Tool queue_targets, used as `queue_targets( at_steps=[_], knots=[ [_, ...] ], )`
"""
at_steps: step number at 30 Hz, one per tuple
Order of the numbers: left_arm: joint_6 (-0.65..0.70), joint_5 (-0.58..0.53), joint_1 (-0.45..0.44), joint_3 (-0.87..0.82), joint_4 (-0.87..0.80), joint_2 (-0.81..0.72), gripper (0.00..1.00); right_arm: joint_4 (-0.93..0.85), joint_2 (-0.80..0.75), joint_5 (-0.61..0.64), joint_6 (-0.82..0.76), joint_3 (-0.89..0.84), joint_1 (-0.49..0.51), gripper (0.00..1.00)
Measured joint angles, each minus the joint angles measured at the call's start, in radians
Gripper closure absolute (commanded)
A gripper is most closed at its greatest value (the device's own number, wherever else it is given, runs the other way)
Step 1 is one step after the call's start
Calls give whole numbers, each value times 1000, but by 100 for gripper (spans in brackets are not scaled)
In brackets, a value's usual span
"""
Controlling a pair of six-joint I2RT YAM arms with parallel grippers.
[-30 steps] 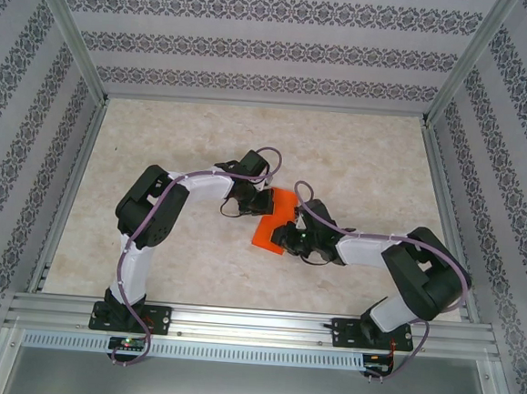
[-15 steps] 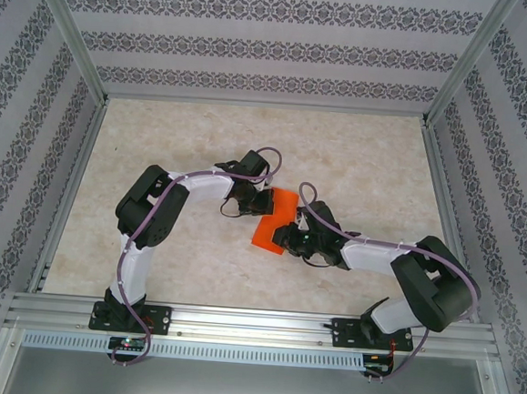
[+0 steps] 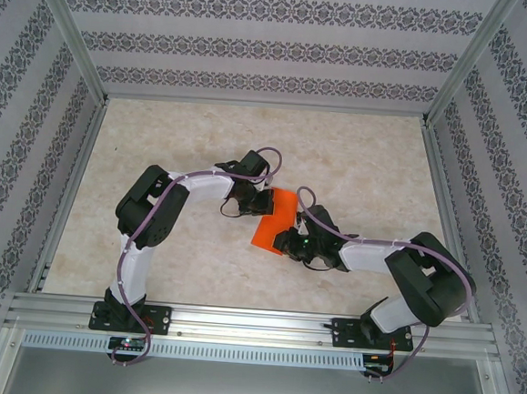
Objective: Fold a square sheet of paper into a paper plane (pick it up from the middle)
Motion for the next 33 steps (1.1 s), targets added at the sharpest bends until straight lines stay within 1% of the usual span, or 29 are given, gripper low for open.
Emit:
queue_targets(
  at_steps=[3, 7, 12, 16, 19, 22, 24, 26, 28, 33],
  knots=[
    [2, 0, 0, 0, 0, 0, 100, -48, -32, 1, -16, 3, 9, 77],
    [2, 0, 0, 0, -1, 0, 100, -53, -56, 0, -19, 3, 11, 77],
    [6, 0, 0, 3, -5, 0, 100, -33, -3, -15, -19, 3, 10, 77],
    [13, 0, -1, 7, -8, 2, 100, -21, -1, -18, -19, 4, 8, 77],
    [16, 0, -1, 11, -14, 4, 100, -64, -36, -13, -26, 8, 4, 73],
    [17, 0, -1, 13, -18, 4, 100, -127, -112, 12, -38, 37, -42, 70],
    [17, 0, -1, 13, -19, 5, 100, -128, -146, 21, -45, 59, -98, 71],
    [17, 0, -1, 13, -19, 5, 100, -120, -150, 24, -53, 87, -149, 71],
    [17, 0, -1, 13, -19, 5, 100, -110, -119, 23, -62, 118, -185, 72],
    [17, 0, -1, 13, -20, 5, 100, -69, 13, -3, -82, 175, -195, 73]
  ],
)
